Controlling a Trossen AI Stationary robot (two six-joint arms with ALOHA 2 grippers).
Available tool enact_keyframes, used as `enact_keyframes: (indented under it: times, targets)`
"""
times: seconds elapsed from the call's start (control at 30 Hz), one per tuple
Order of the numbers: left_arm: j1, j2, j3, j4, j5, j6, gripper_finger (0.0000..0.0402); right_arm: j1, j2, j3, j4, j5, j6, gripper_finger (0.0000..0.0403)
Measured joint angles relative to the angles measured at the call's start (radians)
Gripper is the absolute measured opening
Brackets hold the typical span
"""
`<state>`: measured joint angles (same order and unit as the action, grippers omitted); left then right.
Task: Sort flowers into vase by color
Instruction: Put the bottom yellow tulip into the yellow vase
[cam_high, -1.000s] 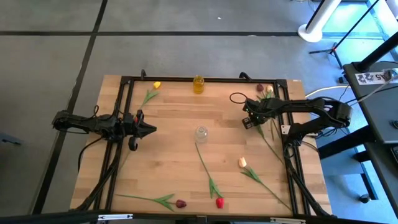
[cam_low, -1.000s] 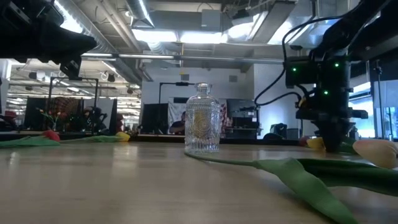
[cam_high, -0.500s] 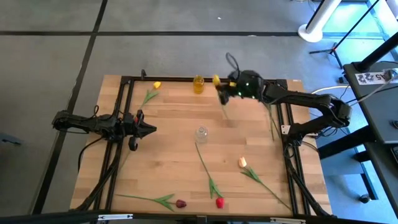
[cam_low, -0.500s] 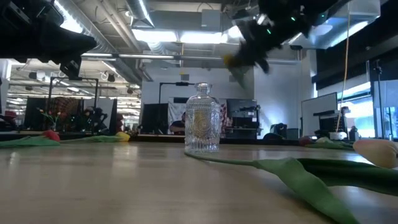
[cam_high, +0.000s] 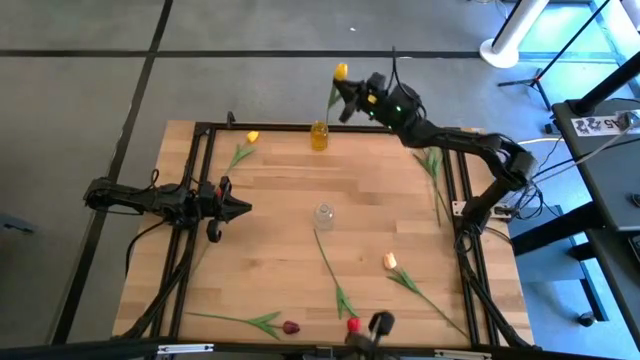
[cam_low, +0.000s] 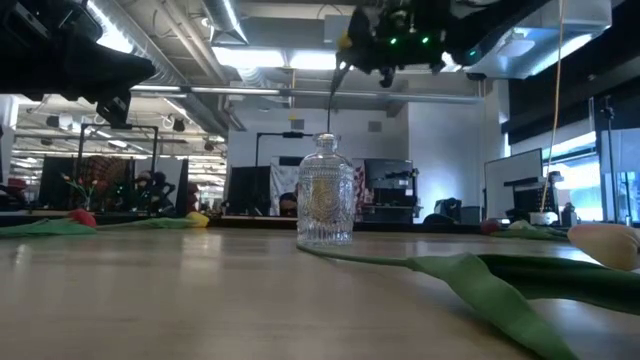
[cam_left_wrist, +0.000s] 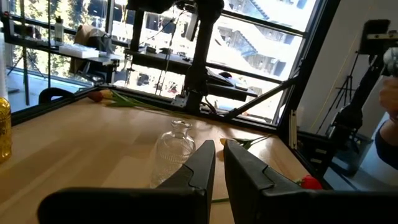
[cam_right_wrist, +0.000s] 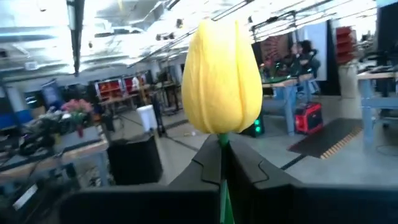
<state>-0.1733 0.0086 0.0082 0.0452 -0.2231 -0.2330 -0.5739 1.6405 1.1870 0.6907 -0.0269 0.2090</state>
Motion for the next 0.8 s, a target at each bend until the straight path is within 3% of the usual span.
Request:
enact_keyframes:
  times: [0.27, 0.8]
  targets:
    - [0.0, 0.0, 0.0, 0.0, 0.0, 0.0, 0.0032, -0.051, 0.099, 0.165, 0.014, 0.027, 0.046, 0.0005]
    - [0.0, 0.0, 0.0, 0.0, 0.0, 0.0, 0.0032, -0.055, 0.109, 0.171, -0.037, 0.035, 0.022, 0.0007]
